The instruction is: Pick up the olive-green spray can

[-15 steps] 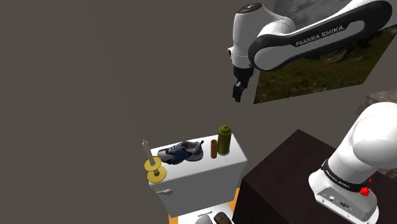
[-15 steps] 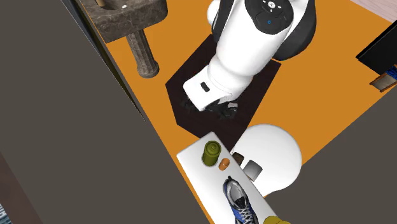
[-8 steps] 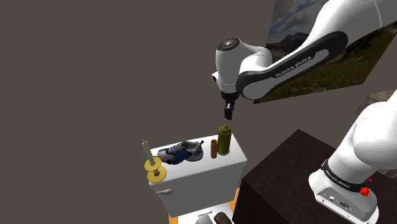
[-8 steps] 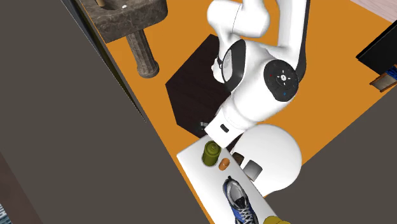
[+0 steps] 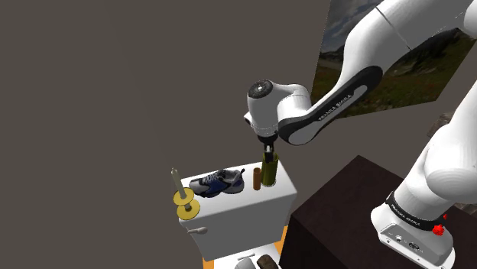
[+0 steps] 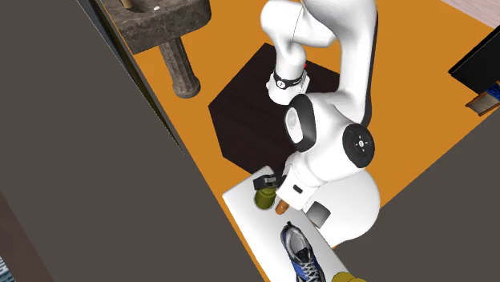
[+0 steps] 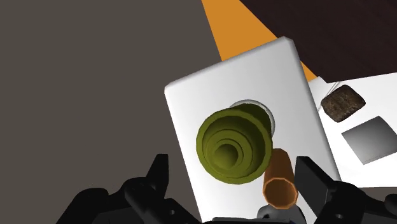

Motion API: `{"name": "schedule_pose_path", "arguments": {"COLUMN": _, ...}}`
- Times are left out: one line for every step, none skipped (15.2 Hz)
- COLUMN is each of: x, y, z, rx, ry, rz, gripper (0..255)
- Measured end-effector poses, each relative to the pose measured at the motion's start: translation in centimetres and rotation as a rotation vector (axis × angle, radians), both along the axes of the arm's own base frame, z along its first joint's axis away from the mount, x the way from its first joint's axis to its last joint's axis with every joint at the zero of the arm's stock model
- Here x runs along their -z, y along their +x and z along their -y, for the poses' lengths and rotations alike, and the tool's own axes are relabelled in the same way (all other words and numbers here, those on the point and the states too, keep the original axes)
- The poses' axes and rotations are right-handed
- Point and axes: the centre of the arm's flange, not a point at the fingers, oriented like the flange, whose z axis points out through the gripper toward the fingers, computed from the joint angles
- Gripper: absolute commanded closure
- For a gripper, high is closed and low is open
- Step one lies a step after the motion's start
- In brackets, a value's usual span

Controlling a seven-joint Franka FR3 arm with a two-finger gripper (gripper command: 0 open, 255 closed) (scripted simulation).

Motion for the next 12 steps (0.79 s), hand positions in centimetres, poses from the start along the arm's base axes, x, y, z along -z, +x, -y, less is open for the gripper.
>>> {"name": "schedule_pose_path", "arguments": {"x": 0.6, "y": 0.0, "z": 0.1, "rx": -0.002, "ry": 0.0, "rz": 0.0, "gripper": 0}}
{"name": "schedule_pose_path", "arguments": {"x": 1.2, "y": 0.1, "z": 0.2, "rx": -0.003, "ry": -0.001, "rz": -0.001, "gripper": 0}}
{"name": "schedule_pose_path", "arguments": {"x": 1.7, "y": 0.1, "z": 0.2, "rx": -0.003, "ry": -0.001, "rz": -0.001, "gripper": 0}}
{"name": "schedule_pose_path", "arguments": {"x": 2.2, "y": 0.1, "z": 0.2, "rx": -0.003, "ry": -0.001, "rz": -0.001, "gripper": 0}}
{"name": "schedule_pose_path", "arguments": {"x": 2.7, "y": 0.1, "z": 0.1, "rx": -0.004, "ry": -0.001, "rz": -0.001, "gripper": 0}}
{"name": "schedule_pose_path", "arguments": {"x": 2.9, "y": 0.1, "z": 0.1, "rx": -0.004, "ry": -0.001, "rz": -0.001, "gripper": 255}}
{"name": "schedule_pose_path", "arguments": {"x": 3.0, "y": 0.1, "z": 0.1, "rx": -0.004, "ry": -0.001, "rz": 0.0, "gripper": 255}}
{"name": "schedule_pose_path", "arguments": {"x": 3.1, "y": 0.1, "z": 0.1, "rx": -0.004, "ry": -0.001, "rz": 0.0, "gripper": 255}}
{"name": "schedule_pose_path", "arguments": {"x": 3.1, "y": 0.1, "z": 0.0, "rx": -0.004, "ry": 0.0, "rz": 0.0, "gripper": 255}}
{"name": "schedule_pose_path", "arguments": {"x": 3.1, "y": 0.1, "z": 0.0, "rx": -0.004, "ry": 0.0, "rz": 0.0, "gripper": 255}}
{"name": "schedule_pose_path", "arguments": {"x": 3.1, "y": 0.1, "z": 0.0, "rx": -0.004, "ry": 0.0, "rz": 0.001, "gripper": 255}}
{"name": "schedule_pose_path", "arguments": {"x": 3.1, "y": 0.1, "z": 0.0, "rx": -0.004, "ry": 0.0, "rz": 0.001, "gripper": 255}}
